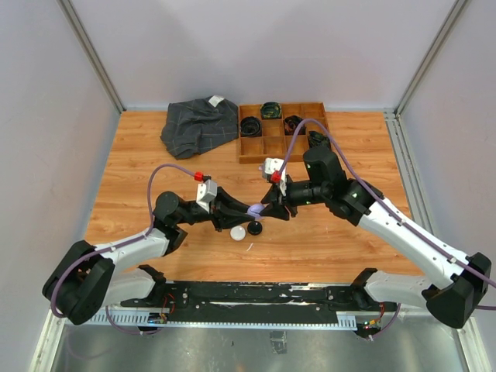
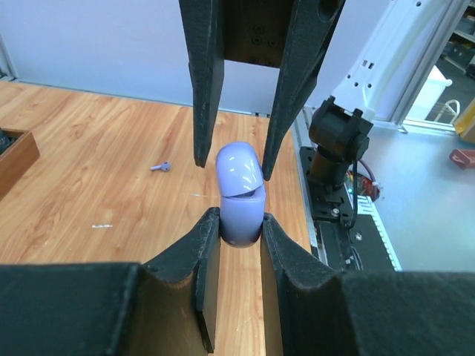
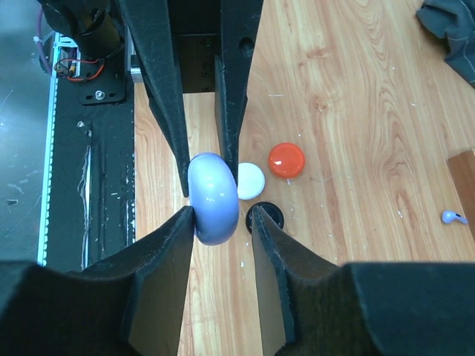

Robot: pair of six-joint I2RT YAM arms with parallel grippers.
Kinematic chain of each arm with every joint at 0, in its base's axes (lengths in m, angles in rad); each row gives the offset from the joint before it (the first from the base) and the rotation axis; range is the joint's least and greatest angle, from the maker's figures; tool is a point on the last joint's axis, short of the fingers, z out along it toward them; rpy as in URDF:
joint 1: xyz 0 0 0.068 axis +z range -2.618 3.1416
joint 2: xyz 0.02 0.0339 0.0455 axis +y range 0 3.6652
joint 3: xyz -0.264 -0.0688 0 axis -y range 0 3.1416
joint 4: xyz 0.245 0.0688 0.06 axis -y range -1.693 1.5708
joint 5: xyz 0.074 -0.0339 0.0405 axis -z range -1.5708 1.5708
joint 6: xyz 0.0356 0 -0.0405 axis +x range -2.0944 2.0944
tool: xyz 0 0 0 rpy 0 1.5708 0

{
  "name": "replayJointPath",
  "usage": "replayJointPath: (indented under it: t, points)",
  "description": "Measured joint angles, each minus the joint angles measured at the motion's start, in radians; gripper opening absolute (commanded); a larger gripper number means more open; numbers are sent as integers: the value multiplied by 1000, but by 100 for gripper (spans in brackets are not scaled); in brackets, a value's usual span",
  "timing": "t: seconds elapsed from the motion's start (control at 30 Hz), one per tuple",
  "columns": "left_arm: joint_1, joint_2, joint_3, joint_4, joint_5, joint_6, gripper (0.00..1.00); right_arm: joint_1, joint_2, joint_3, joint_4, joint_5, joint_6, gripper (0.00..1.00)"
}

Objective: Insert the wireless bluetooth earbuds into the charging case
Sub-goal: Open the charging case, then pick up the earbud from the center of the board.

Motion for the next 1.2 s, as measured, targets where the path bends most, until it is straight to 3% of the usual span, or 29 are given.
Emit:
replayJointPath:
  t: [0.5,0.9,1.2]
  points:
    - [-27,-19,-14,-108,-20,79,0,0,-16,-5,57,124,39,46]
    - [3,-109,-32,-339,-340,145,0,-24,23,-3,5,409,145,54]
    - [16,-142,-144,-343,-511,186,0,-214,81,-51,-72,558,289,54]
